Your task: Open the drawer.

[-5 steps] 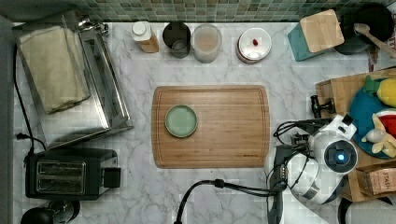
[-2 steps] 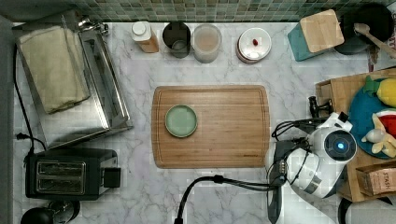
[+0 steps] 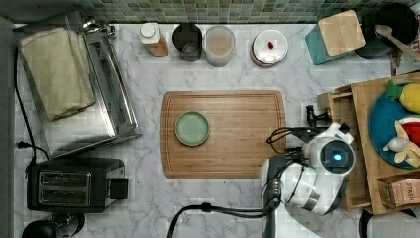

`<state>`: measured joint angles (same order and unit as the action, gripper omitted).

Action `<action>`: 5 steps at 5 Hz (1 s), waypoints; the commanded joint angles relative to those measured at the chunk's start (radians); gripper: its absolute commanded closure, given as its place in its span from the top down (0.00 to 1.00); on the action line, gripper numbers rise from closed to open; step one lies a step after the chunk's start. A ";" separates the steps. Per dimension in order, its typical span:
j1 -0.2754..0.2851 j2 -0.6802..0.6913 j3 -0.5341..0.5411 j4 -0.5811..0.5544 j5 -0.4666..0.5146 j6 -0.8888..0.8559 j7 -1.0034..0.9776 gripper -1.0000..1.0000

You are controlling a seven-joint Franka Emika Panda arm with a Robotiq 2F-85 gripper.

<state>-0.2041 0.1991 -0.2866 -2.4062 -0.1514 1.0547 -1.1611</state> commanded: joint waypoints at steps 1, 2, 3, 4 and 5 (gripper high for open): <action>0.298 -0.099 0.108 -0.191 -0.006 0.058 0.324 1.00; 0.322 -0.128 0.144 -0.206 0.013 0.024 0.393 1.00; 0.368 -0.152 0.161 -0.216 0.010 -0.008 0.478 1.00; 0.374 -0.210 0.189 -0.244 -0.020 -0.037 0.581 1.00; 0.367 -0.210 0.196 -0.245 -0.020 -0.037 0.582 1.00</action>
<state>0.0070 0.0789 -0.2305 -2.5625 -0.1704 1.0537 -0.7041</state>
